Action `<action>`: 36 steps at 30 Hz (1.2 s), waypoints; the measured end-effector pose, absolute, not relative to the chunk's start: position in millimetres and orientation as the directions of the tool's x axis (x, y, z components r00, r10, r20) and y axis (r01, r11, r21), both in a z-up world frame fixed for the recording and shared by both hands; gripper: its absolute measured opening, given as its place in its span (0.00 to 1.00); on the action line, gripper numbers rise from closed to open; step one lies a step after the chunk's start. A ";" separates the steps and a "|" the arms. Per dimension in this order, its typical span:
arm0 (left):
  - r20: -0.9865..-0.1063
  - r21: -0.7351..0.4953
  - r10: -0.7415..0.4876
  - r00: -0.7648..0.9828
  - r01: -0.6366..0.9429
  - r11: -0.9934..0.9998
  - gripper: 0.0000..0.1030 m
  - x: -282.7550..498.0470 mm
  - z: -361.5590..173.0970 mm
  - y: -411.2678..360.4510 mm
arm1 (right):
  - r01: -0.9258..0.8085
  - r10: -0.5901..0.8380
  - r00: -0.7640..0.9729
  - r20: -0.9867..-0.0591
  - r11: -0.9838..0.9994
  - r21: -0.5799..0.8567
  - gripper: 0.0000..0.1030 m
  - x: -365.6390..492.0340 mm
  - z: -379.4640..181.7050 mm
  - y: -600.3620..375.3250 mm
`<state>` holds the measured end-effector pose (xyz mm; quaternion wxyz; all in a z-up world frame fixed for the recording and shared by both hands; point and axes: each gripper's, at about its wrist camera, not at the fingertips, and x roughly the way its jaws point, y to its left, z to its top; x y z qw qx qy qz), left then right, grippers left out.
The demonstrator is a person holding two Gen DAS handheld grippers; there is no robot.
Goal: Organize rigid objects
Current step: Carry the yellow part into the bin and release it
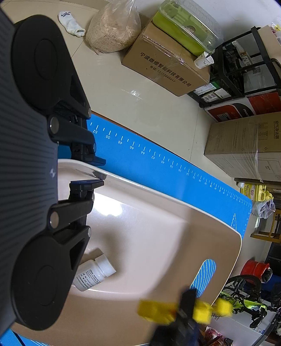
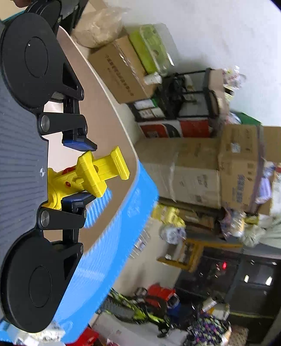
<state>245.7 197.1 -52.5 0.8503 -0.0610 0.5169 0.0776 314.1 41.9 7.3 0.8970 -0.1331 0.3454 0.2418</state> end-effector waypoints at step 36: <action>-0.886 -0.012 0.080 0.456 -0.195 0.981 0.15 246.1 -53.4 191.4 | -0.284 0.178 0.663 -0.727 0.958 -0.024 0.76 272.1 23.5 -21.7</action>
